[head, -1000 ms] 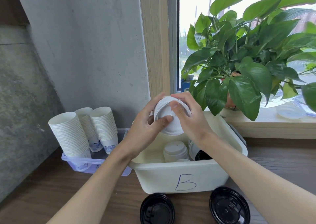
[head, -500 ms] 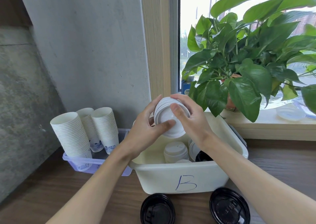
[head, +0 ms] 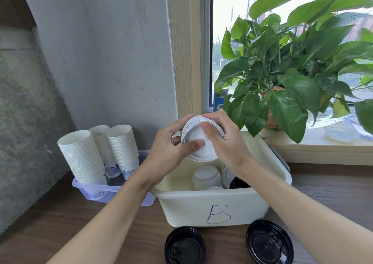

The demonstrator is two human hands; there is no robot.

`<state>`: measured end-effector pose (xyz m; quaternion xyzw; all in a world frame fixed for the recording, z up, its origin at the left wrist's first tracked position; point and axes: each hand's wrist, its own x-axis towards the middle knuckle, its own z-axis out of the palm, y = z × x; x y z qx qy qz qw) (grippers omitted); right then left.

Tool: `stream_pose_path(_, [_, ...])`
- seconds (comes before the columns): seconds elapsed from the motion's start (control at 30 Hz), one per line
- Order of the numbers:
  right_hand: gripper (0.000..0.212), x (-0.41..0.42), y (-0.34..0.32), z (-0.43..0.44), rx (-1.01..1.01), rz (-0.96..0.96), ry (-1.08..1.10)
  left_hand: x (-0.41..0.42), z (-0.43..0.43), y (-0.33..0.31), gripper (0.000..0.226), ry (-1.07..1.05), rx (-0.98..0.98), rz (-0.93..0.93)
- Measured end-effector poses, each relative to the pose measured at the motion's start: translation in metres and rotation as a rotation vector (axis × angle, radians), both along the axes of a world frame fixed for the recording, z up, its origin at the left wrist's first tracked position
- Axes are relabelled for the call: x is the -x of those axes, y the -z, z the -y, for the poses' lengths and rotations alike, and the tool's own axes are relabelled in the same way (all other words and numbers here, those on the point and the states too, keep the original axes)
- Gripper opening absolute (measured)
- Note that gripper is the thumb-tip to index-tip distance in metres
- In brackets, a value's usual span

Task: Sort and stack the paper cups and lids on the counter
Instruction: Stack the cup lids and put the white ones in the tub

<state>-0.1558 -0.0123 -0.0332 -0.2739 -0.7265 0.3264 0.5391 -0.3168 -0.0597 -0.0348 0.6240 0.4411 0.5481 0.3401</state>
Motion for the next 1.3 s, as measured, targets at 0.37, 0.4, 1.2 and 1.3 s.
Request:
stream_pose_path(0.37, [0.049,0.000,0.001,0.006,0.026,0.182,-0.059,0.010,0.005,-0.003,0.074,0.010,-0.009,-0.353])
stream_pose_path(0.4, [0.050,0.002,-0.001,0.007,0.017,0.159,-0.025,0.008,0.008,-0.003,0.079,-0.003,0.001,-0.312])
stream_pose_path(1.2, [0.049,0.006,-0.002,0.010,-0.121,0.108,0.106,0.004,0.012,-0.006,0.055,-0.025,0.021,-0.186])
stream_pose_path(1.3, [0.048,0.006,-0.002,0.008,-0.089,0.067,0.102,0.003,0.009,-0.005,0.058,-0.025,0.027,-0.182])
